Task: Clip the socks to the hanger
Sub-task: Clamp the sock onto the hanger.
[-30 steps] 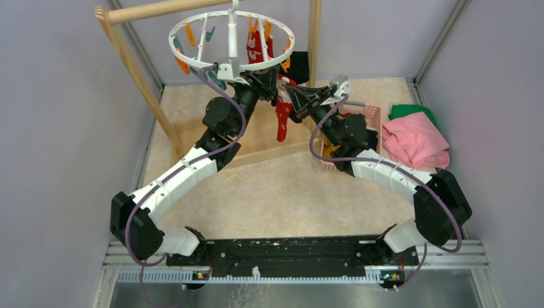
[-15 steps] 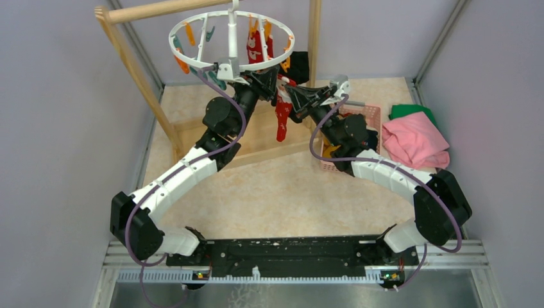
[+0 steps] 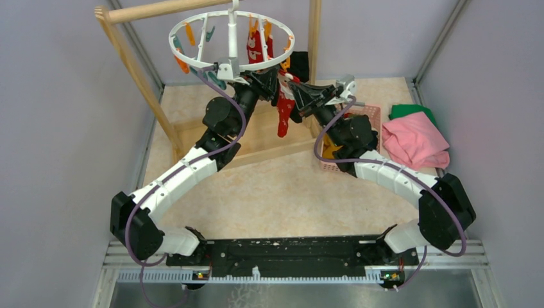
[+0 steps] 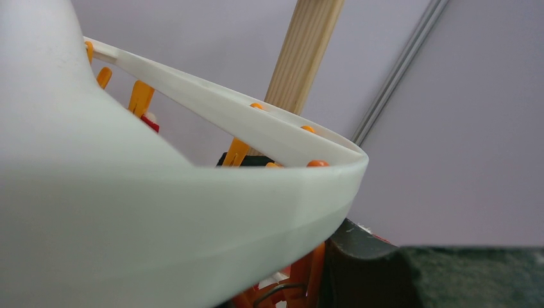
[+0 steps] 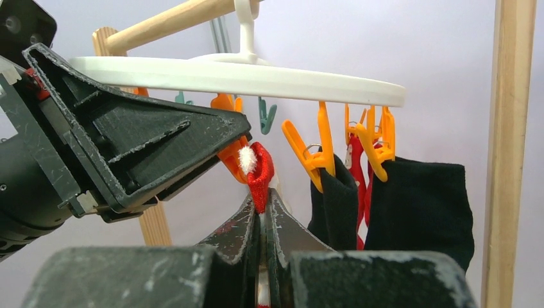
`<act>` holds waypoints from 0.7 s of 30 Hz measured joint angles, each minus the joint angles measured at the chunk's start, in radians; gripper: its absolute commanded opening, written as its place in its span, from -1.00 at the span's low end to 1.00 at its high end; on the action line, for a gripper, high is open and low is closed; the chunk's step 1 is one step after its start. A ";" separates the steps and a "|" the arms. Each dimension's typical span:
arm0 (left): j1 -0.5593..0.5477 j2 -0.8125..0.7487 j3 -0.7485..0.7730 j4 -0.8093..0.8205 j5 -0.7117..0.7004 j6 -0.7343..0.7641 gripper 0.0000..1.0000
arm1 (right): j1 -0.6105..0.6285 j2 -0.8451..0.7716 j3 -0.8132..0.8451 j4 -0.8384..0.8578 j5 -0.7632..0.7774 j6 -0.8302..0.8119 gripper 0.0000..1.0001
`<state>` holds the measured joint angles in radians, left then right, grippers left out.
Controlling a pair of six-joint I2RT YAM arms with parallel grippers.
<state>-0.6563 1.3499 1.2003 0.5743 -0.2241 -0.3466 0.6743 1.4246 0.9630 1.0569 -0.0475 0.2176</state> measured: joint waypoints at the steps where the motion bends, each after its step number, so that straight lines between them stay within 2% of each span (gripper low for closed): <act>1: 0.000 0.000 0.000 0.000 0.000 0.000 -0.87 | 0.000 0.000 0.000 0.000 -0.002 0.000 -1.00; 10: 0.000 -0.002 0.000 0.000 0.006 -0.001 -0.87 | 0.006 0.000 -0.005 -0.025 0.020 -0.015 -1.00; 21: 0.001 -0.024 -0.001 -0.001 0.021 -0.026 -0.87 | 0.006 0.003 -0.055 0.036 -0.008 -0.016 -1.00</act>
<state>-0.6556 1.3254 1.1995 0.5732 -0.2028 -0.3721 0.6807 1.4277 0.9077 1.0927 -0.0555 0.2020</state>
